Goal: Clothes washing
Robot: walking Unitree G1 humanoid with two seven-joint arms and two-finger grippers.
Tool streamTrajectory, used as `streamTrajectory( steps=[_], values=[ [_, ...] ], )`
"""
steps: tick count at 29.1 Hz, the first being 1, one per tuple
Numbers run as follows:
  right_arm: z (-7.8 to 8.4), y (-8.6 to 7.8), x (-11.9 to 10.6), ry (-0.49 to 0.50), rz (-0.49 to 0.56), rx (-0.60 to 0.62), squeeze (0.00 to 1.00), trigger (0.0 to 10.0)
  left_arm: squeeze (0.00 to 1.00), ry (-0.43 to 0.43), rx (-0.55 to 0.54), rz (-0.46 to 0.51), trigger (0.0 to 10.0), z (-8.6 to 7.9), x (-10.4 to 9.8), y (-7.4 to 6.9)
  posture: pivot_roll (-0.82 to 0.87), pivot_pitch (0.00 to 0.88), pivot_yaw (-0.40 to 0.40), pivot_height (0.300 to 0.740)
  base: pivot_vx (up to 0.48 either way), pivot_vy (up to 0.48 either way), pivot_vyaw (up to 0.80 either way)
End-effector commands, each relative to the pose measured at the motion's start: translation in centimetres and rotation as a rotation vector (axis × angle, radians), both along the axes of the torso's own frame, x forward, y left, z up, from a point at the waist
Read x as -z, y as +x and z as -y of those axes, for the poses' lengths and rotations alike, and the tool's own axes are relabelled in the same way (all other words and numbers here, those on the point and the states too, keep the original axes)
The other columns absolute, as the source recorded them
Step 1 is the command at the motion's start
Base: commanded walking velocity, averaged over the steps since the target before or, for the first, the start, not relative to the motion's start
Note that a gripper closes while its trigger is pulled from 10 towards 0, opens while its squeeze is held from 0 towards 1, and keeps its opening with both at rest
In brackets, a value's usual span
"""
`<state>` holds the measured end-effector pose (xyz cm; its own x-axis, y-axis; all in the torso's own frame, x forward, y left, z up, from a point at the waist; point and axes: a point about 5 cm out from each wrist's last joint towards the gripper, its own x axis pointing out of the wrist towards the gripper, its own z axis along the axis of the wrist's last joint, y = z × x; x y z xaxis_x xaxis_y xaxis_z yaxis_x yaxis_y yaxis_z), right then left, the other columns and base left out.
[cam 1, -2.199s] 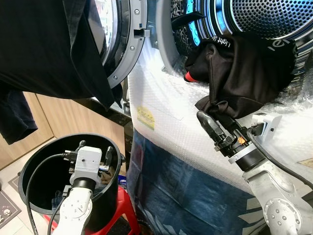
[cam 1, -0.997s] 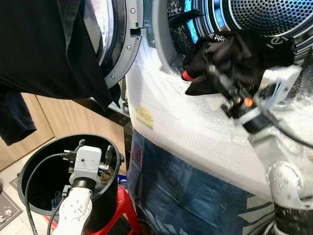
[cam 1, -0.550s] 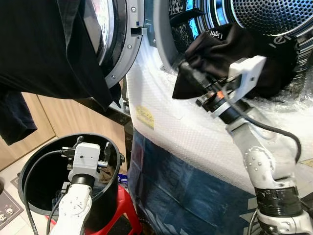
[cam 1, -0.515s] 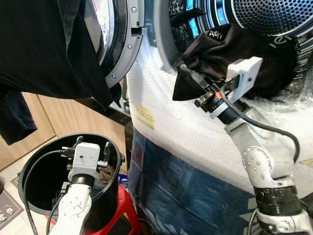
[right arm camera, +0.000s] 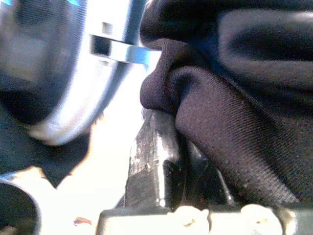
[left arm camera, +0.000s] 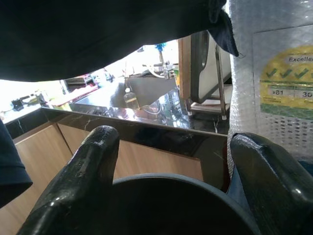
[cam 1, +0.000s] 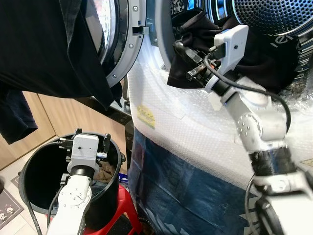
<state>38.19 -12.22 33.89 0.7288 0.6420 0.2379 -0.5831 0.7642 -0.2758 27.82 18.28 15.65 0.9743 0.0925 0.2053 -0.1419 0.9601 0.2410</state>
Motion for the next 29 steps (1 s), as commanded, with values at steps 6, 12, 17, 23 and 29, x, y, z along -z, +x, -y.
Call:
streamTrajectory(
  steps=[6, 12, 17, 23, 29],
  values=[
    [2.1, 1.5, -0.6, -0.131, -0.072, 0.085, 0.0, 0.0, 0.0, -0.018, 0.003, 0.017, 10.0, 0.5, -0.6, 0.0, 0.25, 0.0, -0.073, 0.74, 0.0, 0.0, 0.0],
    [3.3, 2.3, 0.5, -0.157, -0.153, 0.104, 0.0, 0.0, 0.0, -0.025, 0.002, 0.016, 10.0, 0.6, -0.5, -0.2, 0.26, 0.0, -0.084, 0.74, 0.0, 0.0, 0.0],
    [4.2, 3.0, 1.2, -0.201, -0.201, 0.164, 0.0, 0.0, 0.0, -0.028, 0.005, 0.013, 10.0, 0.7, -0.3, -0.3, 0.27, 0.0, -0.093, 0.74, 0.0, 0.0, 0.0],
    [5.2, 3.5, 1.5, -0.207, -0.231, 0.232, 0.0, 0.0, 0.0, -0.031, 0.006, 0.011, 10.0, 0.8, -0.1, -0.5, 0.27, 0.0, -0.1, 0.74, 0.0, 0.0, 0.0],
    [5.9, 3.8, 1.6, -0.156, -0.251, 0.302, 0.0, 0.0, 0.0, -0.033, 0.011, 0.007, 10.0, 0.9, 0.0, -0.5, 0.28, 0.0, -0.104, 0.74, 0.0, 0.0, 0.0]
  ],
)
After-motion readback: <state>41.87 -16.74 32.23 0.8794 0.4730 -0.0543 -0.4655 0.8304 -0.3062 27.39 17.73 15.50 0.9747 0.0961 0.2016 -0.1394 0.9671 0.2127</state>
